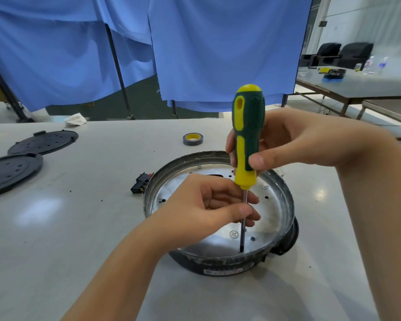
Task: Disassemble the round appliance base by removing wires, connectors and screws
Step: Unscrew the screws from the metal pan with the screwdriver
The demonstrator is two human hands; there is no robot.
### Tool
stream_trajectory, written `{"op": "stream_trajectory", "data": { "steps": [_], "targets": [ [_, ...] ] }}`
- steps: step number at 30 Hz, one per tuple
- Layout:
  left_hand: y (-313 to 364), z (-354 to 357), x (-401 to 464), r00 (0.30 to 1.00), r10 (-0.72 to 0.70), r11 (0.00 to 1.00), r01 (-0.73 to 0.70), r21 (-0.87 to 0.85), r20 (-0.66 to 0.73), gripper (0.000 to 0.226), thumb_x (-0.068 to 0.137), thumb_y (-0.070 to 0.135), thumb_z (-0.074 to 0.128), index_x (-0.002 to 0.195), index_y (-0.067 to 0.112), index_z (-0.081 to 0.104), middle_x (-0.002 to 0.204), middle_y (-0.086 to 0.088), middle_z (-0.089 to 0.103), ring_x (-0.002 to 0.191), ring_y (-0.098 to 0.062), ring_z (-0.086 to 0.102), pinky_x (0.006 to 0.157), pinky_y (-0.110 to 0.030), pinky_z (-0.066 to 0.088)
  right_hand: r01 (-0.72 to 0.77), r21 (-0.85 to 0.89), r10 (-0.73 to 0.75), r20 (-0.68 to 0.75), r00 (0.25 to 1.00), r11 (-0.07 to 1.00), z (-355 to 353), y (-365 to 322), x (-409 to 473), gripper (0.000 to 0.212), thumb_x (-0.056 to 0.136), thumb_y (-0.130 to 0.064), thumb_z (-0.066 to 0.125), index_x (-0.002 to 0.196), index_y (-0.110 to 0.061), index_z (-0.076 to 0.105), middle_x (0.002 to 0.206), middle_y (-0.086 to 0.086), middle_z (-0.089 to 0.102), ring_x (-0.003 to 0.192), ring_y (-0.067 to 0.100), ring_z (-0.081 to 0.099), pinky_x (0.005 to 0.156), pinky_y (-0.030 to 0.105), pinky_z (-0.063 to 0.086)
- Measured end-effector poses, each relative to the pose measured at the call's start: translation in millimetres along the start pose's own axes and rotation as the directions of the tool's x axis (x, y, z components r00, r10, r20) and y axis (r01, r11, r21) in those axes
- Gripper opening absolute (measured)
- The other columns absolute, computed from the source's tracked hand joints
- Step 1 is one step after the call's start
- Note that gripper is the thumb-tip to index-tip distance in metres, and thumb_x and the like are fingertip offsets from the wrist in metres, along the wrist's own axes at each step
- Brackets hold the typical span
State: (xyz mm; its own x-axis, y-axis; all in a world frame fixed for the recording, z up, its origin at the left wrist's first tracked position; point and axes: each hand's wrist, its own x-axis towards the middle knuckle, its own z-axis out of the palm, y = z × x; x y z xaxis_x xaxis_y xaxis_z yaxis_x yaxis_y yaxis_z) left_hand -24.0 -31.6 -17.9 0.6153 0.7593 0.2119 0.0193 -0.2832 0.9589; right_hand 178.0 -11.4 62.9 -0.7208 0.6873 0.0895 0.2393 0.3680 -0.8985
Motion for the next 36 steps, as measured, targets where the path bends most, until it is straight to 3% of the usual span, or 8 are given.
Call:
{"op": "stream_trajectory", "data": {
  "steps": [8,12,16,21,24,28,32,36],
  "targets": [
    [2.6,2.9,3.6,0.994,0.038,0.991,-0.023,0.133,-0.105,0.021,0.063,0.011,0.087,0.072,0.009,0.068,0.065,0.006,0.069,0.062,-0.007,0.064,0.064,-0.019,0.052,0.019,-0.001,-0.019,0.044,0.999,1.0,0.9,2.1,2.5,0.026,0.073,-0.015,0.071,0.099,-0.019,0.068,0.093,-0.006,0.071,0.086,0.014,0.068,0.074,0.021,0.052],
    [1.2,1.5,-1.1,1.0,-0.021,0.999,0.021,0.04,-0.011,0.013,0.08,0.011,0.069,0.092,0.013,0.074,0.086,-0.002,0.077,0.085,-0.018,0.073,0.082,-0.026,0.056,-0.008,-0.022,0.008,0.019,1.0,1.0,-0.6,2.1,0.2,0.033,0.079,-0.012,0.064,0.112,-0.013,0.061,0.099,-0.006,0.072,0.094,0.012,0.068,0.077,0.022,0.053],
    [3.2,2.6,-0.5,0.998,0.007,0.998,-0.003,0.057,-0.067,0.009,0.077,-0.001,0.073,0.086,-0.001,0.071,0.076,-0.01,0.075,0.072,-0.023,0.074,0.073,-0.028,0.059,-0.021,-0.007,0.021,0.049,0.999,1.0,-0.9,0.4,-1.4,0.05,0.076,-0.017,0.065,0.124,-0.011,0.053,0.106,-0.002,0.071,0.102,0.017,0.067,0.083,0.028,0.053],
    [4.8,5.8,2.3,0.982,0.08,0.986,-0.053,0.158,-0.172,0.03,0.053,0.026,0.084,0.066,0.006,0.065,0.063,-0.005,0.069,0.061,-0.018,0.067,0.065,-0.032,0.057,-0.028,-0.006,0.028,0.052,0.998,1.0,1.2,-0.1,0.9,0.043,0.071,-0.02,0.071,0.112,-0.014,0.062,0.103,-0.002,0.073,0.096,0.018,0.069,0.08,0.026,0.053],
    [3.0,3.8,2.5,0.993,0.03,0.992,-0.015,0.123,-0.118,0.026,0.062,0.022,0.086,0.081,0.009,0.072,0.075,-0.004,0.073,0.073,-0.023,0.071,0.076,-0.04,0.059,-0.031,-0.002,0.031,0.012,0.999,1.0,0.7,1.6,1.0,0.035,0.075,-0.012,0.068,0.109,-0.013,0.062,0.098,-0.007,0.073,0.093,0.014,0.07,0.078,0.023,0.054],
    [1.2,1.9,-1.6,0.999,-0.045,0.999,0.044,0.01,0.014,0.019,0.08,0.008,0.065,0.094,0.017,0.074,0.093,-0.003,0.077,0.091,-0.02,0.073,0.081,-0.027,0.056,-0.041,-0.05,0.042,0.009,0.999,0.998,-2.3,0.4,-3.4,0.042,0.079,-0.013,0.063,0.12,-0.011,0.056,0.104,0.001,0.072,0.098,0.016,0.068,0.079,0.023,0.053],
    [1.5,1.7,-1.1,0.999,-0.033,0.999,0.034,0.014,-0.025,0.012,0.074,0.003,0.074,0.082,0.012,0.074,0.082,-0.007,0.076,0.078,-0.023,0.074,0.075,-0.027,0.058,-0.038,-0.025,0.038,0.032,0.999,0.999,-2.8,-1.3,-6.3,0.057,0.076,-0.018,0.065,0.13,-0.011,0.049,0.11,-0.001,0.07,0.102,0.019,0.067,0.082,0.026,0.052],
    [2.3,3.0,1.9,0.993,0.018,0.994,-0.006,0.107,-0.113,0.02,0.061,0.005,0.086,0.065,0.013,0.069,0.064,-0.001,0.071,0.061,-0.013,0.069,0.065,-0.019,0.055,-0.021,-0.022,0.022,0.029,0.999,1.0,-1.1,-3.1,-4.5,0.05,0.07,-0.022,0.07,0.118,-0.014,0.058,0.104,0.0,0.072,0.097,0.019,0.068,0.08,0.026,0.052]
  ]
}}
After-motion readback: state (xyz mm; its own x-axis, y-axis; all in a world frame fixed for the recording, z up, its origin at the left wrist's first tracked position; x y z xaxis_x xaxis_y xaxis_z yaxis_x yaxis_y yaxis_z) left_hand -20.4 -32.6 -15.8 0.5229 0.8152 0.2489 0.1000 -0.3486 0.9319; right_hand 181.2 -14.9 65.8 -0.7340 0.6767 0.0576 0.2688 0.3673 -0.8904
